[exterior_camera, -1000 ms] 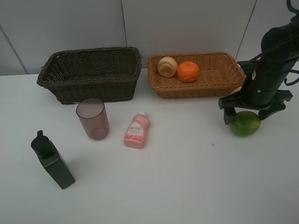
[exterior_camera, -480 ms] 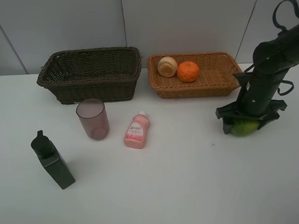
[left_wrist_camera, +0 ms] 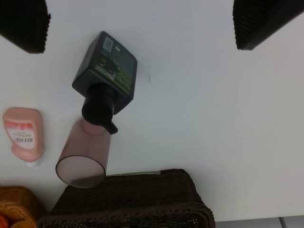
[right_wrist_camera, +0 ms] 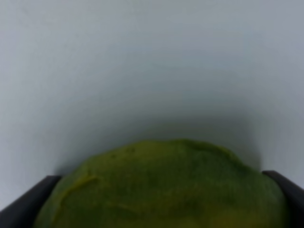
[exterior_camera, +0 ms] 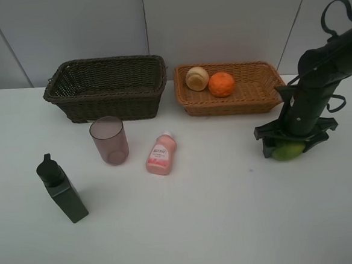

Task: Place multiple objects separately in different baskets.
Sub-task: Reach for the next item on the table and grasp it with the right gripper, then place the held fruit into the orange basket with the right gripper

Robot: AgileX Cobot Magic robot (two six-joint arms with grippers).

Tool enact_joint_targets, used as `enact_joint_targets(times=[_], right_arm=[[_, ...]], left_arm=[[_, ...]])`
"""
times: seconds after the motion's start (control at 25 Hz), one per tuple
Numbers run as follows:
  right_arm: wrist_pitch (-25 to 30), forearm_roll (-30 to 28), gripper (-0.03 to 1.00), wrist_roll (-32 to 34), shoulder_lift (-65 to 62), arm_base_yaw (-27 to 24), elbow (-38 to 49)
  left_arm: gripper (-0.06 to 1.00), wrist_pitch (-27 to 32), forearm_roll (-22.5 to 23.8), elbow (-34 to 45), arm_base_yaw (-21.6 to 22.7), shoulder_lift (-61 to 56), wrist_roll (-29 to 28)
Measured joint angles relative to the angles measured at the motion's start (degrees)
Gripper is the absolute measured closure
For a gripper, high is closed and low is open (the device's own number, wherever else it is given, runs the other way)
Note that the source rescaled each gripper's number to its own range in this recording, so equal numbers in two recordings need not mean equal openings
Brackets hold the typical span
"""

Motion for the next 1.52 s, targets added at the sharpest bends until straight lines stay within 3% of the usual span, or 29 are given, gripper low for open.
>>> enact_joint_targets(times=[0.36, 0.56, 0.72, 0.84, 1.28, 1.52], right_arm=[[0.8, 0.1, 0.34, 0.0, -0.1, 0.0, -0.2], [9.7, 1.0, 0.34, 0.0, -2.3, 1.5, -5.3], [19.5, 1.5, 0.34, 0.0, -3.0, 2.9, -14.1], [23.0, 1.5, 0.34, 0.0, -3.0, 3.4, -21.0], [24.6, 0.1, 0.34, 0.0, 6.8, 3.4, -42.1], [17.1, -1.1, 0.34, 0.0, 12.8, 3.4, -44.9]], left_arm=[[-0.06, 0.0, 0.0, 0.0, 0.0, 0.0, 0.0], [-0.06, 0.0, 0.0, 0.0, 0.0, 0.0, 0.0], [-0.06, 0.0, 0.0, 0.0, 0.0, 0.0, 0.0], [-0.06, 0.0, 0.0, 0.0, 0.0, 0.0, 0.0], [-0.06, 0.0, 0.0, 0.0, 0.0, 0.0, 0.0], [-0.06, 0.0, 0.0, 0.0, 0.0, 0.0, 0.0]])
